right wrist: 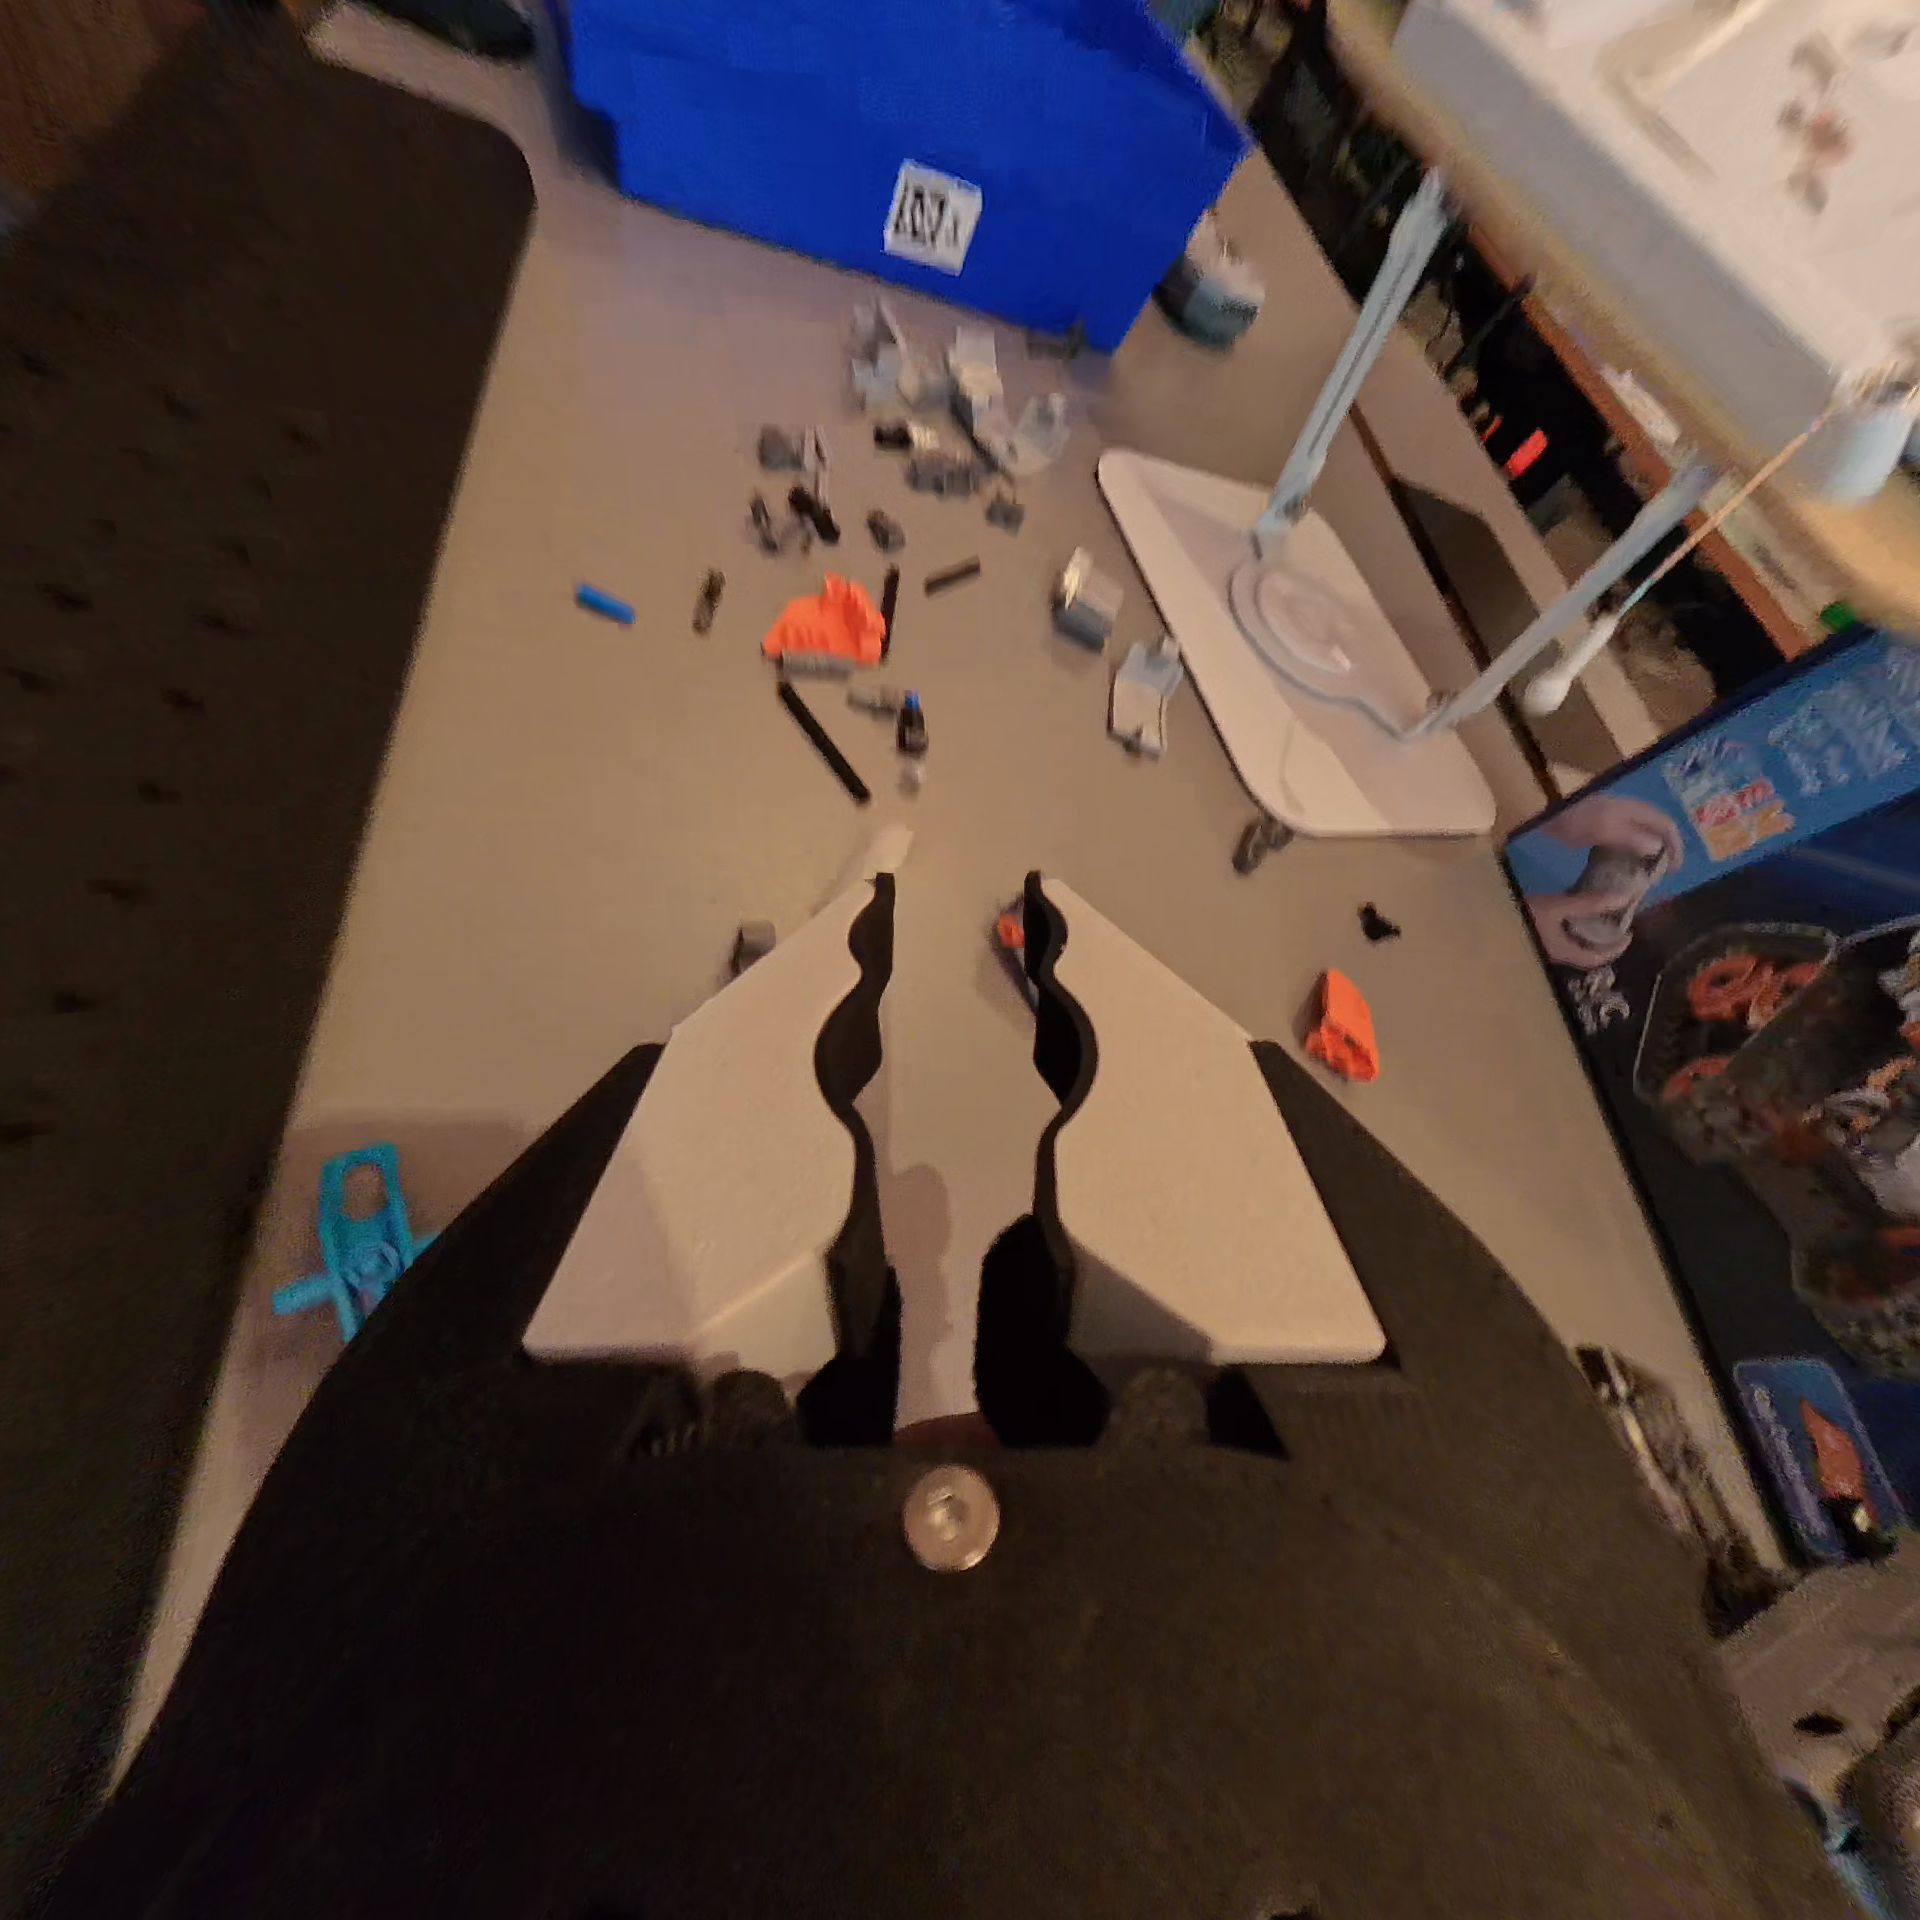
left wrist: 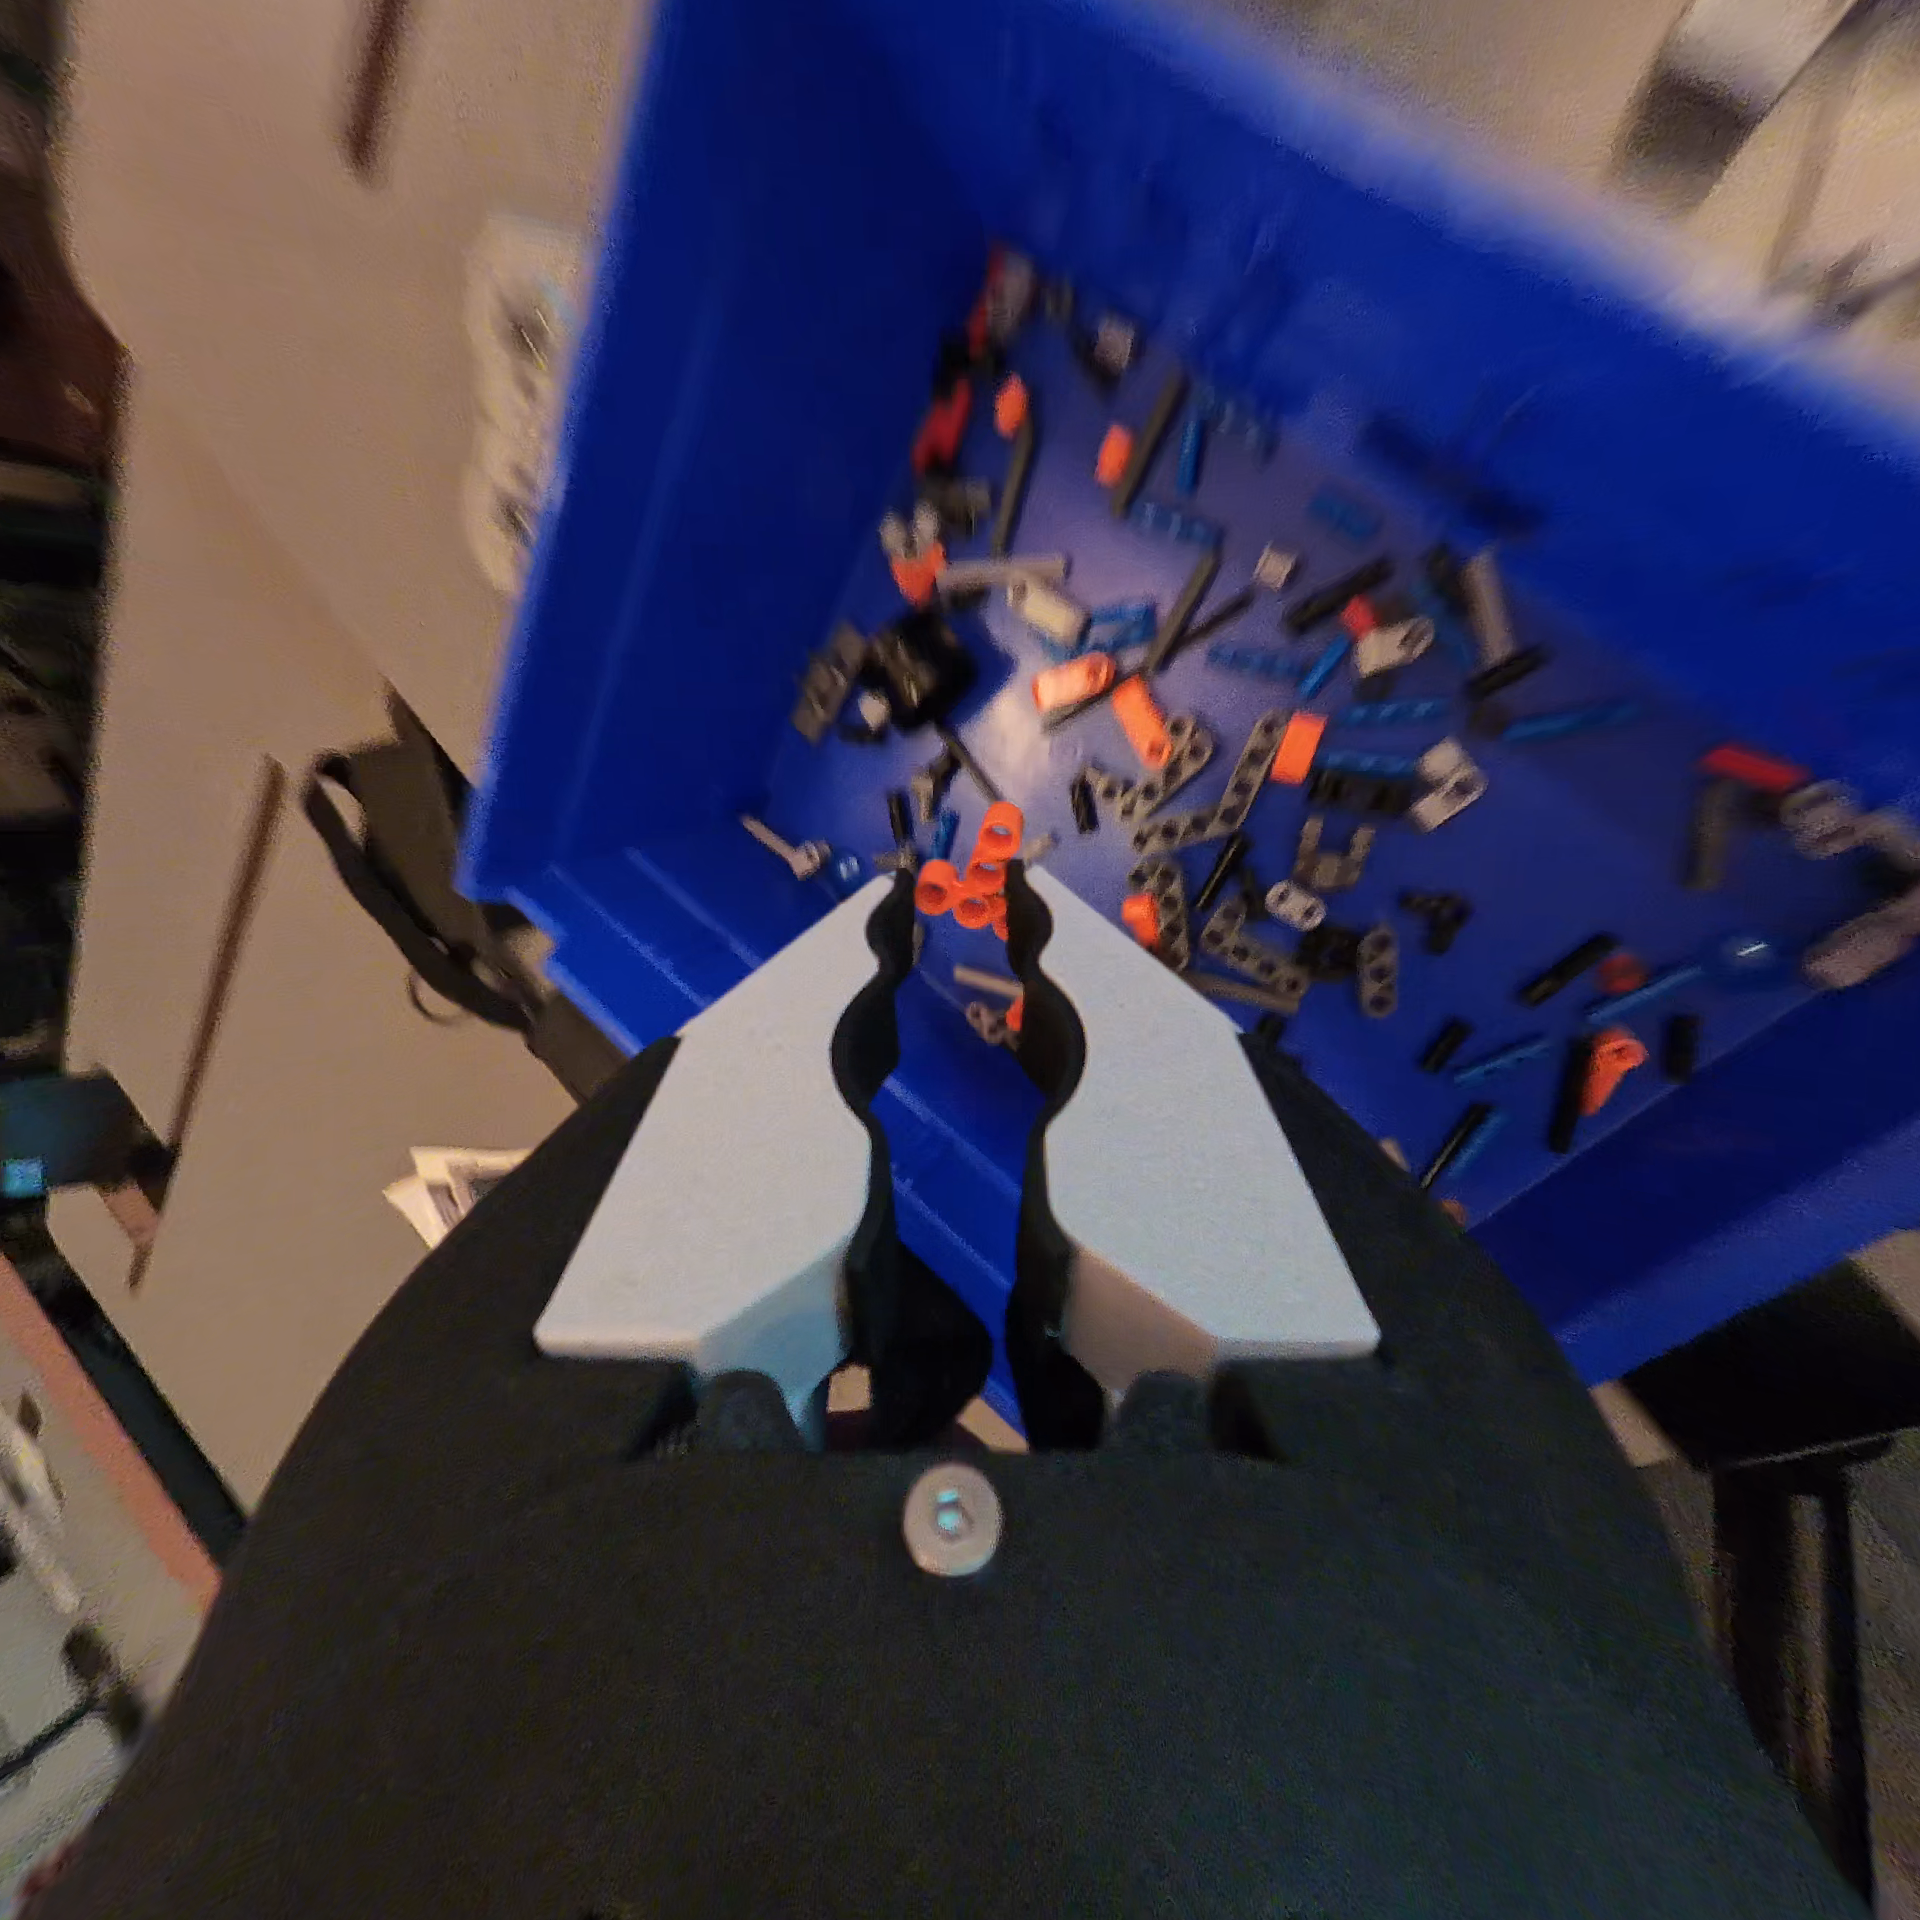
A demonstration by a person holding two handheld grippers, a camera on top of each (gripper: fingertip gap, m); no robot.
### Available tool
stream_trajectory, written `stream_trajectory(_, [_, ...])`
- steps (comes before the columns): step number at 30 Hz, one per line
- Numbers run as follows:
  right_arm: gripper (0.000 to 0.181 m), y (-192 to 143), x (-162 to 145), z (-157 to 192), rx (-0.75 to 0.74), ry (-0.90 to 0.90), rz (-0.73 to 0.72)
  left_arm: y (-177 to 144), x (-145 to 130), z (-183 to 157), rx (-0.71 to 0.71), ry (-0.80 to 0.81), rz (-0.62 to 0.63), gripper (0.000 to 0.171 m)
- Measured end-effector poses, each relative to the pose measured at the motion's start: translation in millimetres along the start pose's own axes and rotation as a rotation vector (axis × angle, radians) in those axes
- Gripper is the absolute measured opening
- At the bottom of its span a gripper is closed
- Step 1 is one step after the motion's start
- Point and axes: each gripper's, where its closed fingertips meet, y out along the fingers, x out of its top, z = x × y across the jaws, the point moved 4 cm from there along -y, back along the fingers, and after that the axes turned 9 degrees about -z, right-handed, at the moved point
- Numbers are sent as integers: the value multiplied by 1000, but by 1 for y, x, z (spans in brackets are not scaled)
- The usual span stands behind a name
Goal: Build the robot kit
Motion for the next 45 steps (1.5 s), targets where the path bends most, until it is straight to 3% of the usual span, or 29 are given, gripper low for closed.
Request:
stream_trajectory(5, [23, 0, 45, 2, -40, -40, -116, -72, 90, -45, -15, 121, -350, 15])
stream_trajectory(8, [23, 3, 43, 8, -48, -93, -83, -85, 139, -94, -104, 245, -454, 15])
stream_trajectory(11, [22, 5, 29, 13, -35, -121, -20, -79, 178, -151, -269, 337, -526, 15])
stream_trajectory(16, [21, 1, 20, 7, -42, -69, -29, -41, 227, -244, -482, 463, -550, 16])
stream_trajectory(21, [20, -5, 12, -4, -81, -30, -25, -2, 244, -313, -536, 647, -458, 16])
stream_trajectory(24, [18, -4, 7, -5, -82, -24, -11, 9, 245, -339, -606, 674, -434, 16])
stream_trajectory(31, [18, 0, 2, -2, -74, -27, 11, 32, 239, -360, -647, 703, -365, 17])
stream_trajectory(37, [17, -1, 1, -1, -57, -16, -12, 26, 245, -361, -628, 634, -436, 26])
stream_trajectory(42, [17, 1, -5, -2, -58, -5, -6, -14, 241, -312, -509, 535, -539, 27])
stream_trajectory(45, [17, 1, -8, -4, -59, 14, -14, -49, 220, -244, -311, 490, -545, 24])
